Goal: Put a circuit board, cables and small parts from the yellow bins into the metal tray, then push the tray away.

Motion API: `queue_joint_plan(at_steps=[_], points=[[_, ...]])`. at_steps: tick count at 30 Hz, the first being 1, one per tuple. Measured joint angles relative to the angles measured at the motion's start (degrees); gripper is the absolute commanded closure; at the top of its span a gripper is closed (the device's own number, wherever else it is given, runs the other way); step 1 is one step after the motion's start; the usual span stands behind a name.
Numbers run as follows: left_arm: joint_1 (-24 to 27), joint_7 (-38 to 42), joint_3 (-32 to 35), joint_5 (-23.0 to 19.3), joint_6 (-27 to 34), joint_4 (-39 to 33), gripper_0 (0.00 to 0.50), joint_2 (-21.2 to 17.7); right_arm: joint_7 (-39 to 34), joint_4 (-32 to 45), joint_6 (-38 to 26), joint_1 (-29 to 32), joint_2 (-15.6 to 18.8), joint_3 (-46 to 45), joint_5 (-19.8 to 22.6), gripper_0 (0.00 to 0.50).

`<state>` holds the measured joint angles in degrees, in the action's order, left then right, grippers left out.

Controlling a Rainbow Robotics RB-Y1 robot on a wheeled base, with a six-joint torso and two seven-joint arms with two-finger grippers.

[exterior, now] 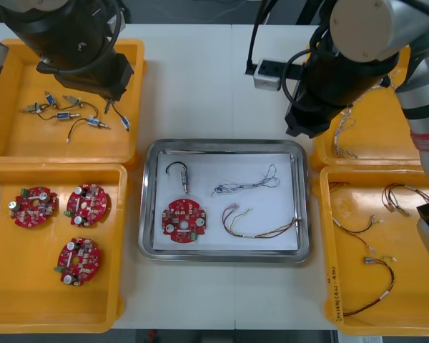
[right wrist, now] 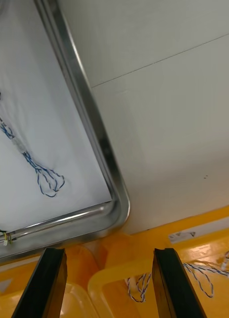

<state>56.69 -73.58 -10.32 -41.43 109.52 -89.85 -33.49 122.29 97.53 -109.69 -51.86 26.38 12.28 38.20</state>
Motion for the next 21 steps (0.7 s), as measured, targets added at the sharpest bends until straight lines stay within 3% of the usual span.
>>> queue_joint_plan(at_steps=[7,14,21], points=[[0.0,0.0,0.0,0.0,0.0,-0.1,0.500,0.5,-1.8,0.0,-0.1,-1.1,1.9,-5.2,1.9,0.000],[0.0,0.9,-0.7,1.2,0.0,-2.0,0.500,2.8,-6.1,0.0,-0.1,-1.1,7.8,-5.9,2.9,0.000],[0.0,12.8,-3.6,1.3,0.0,-5.0,0.500,5.3,-15.0,0.0,-0.1,-0.5,12.0,-8.0,4.8,0.000]])
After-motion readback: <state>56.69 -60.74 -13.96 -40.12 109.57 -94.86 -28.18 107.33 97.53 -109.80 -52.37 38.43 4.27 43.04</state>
